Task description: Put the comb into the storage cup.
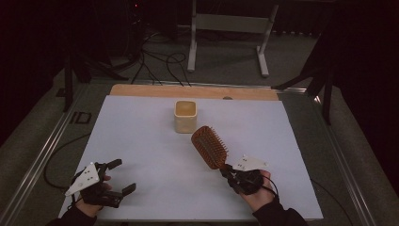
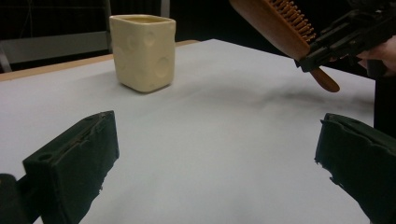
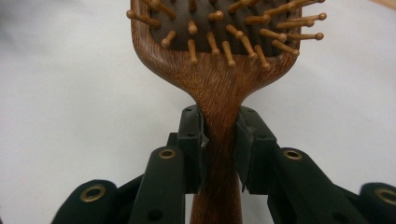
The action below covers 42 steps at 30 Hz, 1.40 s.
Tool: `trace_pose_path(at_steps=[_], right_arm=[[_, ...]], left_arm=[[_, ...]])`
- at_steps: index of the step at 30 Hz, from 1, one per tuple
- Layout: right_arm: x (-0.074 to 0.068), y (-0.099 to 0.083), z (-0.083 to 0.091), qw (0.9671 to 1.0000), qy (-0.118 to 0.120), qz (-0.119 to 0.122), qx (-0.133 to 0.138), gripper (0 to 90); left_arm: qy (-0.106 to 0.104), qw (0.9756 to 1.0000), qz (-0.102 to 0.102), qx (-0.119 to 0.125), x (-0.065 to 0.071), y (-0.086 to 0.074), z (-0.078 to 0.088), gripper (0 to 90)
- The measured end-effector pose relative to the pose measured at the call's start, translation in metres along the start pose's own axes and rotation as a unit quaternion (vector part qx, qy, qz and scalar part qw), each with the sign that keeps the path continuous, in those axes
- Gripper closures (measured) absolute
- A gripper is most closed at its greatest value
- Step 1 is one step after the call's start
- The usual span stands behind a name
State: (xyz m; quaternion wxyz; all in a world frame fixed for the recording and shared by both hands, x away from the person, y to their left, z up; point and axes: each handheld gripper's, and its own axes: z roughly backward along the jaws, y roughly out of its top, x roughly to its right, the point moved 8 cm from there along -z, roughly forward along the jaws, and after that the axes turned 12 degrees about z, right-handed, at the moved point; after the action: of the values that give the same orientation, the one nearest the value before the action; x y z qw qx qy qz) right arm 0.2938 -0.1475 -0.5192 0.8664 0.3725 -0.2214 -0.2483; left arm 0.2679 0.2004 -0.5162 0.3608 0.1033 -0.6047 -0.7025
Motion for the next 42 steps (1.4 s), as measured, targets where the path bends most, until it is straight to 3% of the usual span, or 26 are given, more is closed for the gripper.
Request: trace_pose_path(at_steps=[5, 7, 10, 13, 15, 18, 23, 28, 33, 42], right_arm=[[0.001, 0.002, 0.003, 0.9997, -0.011, 0.004, 0.022, 74.1], [0.001, 0.004, 0.006, 0.9991, -0.016, -0.004, 0.038, 74.0], [0.001, 0.006, 0.009, 0.9979, -0.021, -0.003, 0.062, 74.0], [0.0, 0.008, 0.01, 0.9971, -0.028, -0.001, 0.07, 74.0], [0.001, 0.009, 0.012, 0.9961, -0.039, 0.0, 0.079, 74.1], [0.002, 0.01, 0.014, 0.9951, -0.048, -0.006, 0.086, 74.1], [0.006, 0.008, 0.014, 0.9954, -0.045, -0.015, 0.084, 74.1], [0.007, 0.006, 0.014, 0.9959, -0.041, -0.02, 0.079, 74.0], [0.008, 0.008, 0.016, 0.9954, -0.042, -0.028, 0.082, 74.0], [0.008, 0.008, 0.015, 0.9956, -0.04, -0.025, 0.081, 74.0]], left_arm=[[0.0, 0.9999, -0.005, 0.012, 0.004, 0.008, -0.002, 0.2], [0.002, 0.9995, -0.017, 0.028, 0.012, 0.02, -0.005, 0.2], [0.002, 0.9992, -0.025, 0.032, 0.019, 0.031, -0.01, 0.3], [0.013, 0.9996, -0.02, 0.017, 0.023, 0.039, -0.016, 0.2], [0.015, 0.9998, -0.012, -0.006, 0.029, 0.051, -0.029, 0.3], [0.003, 1.0, 0.002, -0.009, 0.038, 0.061, -0.04, 0.3], [-0.004, 0.9999, 0.008, -0.012, 0.049, 0.079, -0.054, 0.3], [-0.017, 0.9994, 0.027, -0.013, 0.061, 0.102, -0.072, 0.3], [-0.023, 0.9992, 0.027, -0.018, 0.073, 0.121, -0.089, 0.3], [-0.026, 0.9985, 0.027, -0.039, 0.084, 0.135, -0.113, 0.3]])
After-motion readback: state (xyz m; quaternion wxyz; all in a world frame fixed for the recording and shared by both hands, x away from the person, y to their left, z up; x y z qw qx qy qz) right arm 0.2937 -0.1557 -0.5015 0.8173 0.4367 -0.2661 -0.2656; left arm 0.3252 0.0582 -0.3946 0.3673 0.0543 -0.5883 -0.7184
